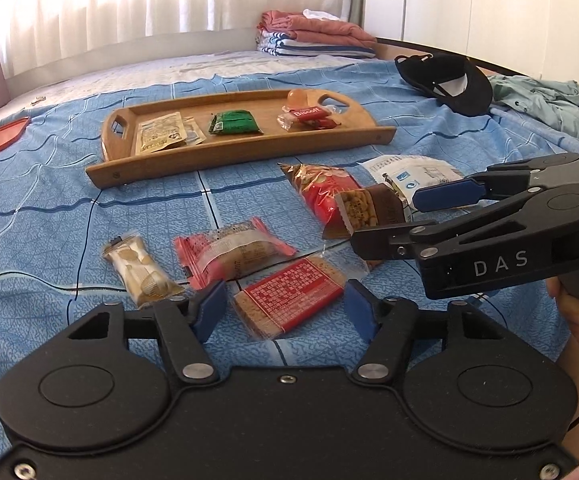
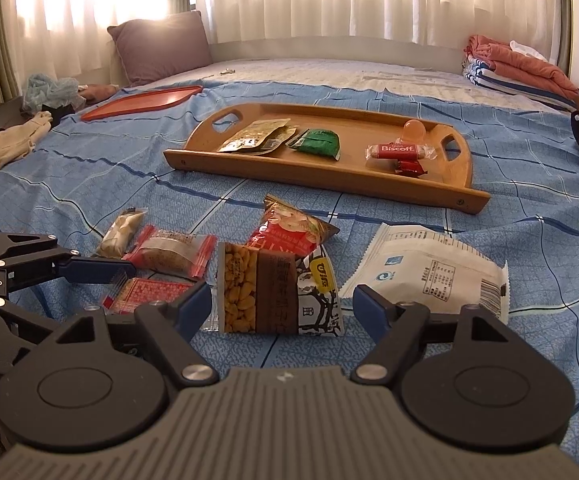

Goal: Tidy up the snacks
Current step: 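Grasp the red wafer packet with the left tool while the right tool grasps the nut bar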

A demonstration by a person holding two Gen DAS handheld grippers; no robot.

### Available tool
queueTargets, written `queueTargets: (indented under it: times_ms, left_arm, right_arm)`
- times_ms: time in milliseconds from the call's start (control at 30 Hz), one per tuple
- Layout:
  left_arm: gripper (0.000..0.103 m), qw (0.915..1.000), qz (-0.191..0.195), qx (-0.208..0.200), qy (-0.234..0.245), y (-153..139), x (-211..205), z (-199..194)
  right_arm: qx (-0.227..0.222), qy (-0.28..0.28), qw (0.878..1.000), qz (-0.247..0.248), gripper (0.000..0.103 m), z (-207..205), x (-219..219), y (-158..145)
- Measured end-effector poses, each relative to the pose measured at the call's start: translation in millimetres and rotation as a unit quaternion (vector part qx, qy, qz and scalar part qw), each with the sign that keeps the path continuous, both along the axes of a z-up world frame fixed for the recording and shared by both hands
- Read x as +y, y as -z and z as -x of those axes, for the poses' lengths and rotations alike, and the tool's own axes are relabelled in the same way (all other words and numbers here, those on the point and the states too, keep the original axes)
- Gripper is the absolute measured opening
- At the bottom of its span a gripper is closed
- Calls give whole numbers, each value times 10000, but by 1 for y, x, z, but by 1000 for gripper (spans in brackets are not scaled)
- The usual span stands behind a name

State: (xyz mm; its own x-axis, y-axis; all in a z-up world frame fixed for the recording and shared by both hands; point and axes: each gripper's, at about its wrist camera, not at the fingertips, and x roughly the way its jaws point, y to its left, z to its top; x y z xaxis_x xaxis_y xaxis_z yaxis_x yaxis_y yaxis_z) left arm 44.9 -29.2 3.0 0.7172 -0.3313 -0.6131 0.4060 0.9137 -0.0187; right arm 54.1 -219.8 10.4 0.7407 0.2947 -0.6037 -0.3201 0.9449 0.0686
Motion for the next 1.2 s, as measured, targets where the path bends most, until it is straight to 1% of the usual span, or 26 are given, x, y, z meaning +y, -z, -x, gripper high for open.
queueTargets:
  times_ms: [200, 400, 567, 700, 767, 1067, 1200]
  left_arm:
    - [58, 10000, -38, -47, 45, 1, 0, 2]
    - [54, 10000, -8, 18, 28, -1, 2, 5]
    - [49, 9998, -64, 26, 204, -4, 3, 15]
    - [49, 9994, -146, -81, 300, -6, 1, 17]
    - [50, 9993, -166, -86, 321, -5, 0, 14]
    - [61, 9986, -217, -111, 462, -2, -8, 0]
    - [65, 9974, -373, -317, 531, -1, -15, -1]
  right_arm:
    - [21, -3, 10000, -53, 85, -4, 1, 2]
    - [31, 11, 10000, -78, 85, -7, 4, 3]
    - [13, 49, 9999, -127, 85, -9, 3, 3]
    - [-15, 78, 9998, -187, 85, -8, 2, 2]
    - [-25, 85, 9998, -185, 85, -8, 3, 2]
    - [24, 155, 9997, -171, 82, -5, -4, 2]
    - [46, 193, 9996, -185, 80, -5, -7, 3]
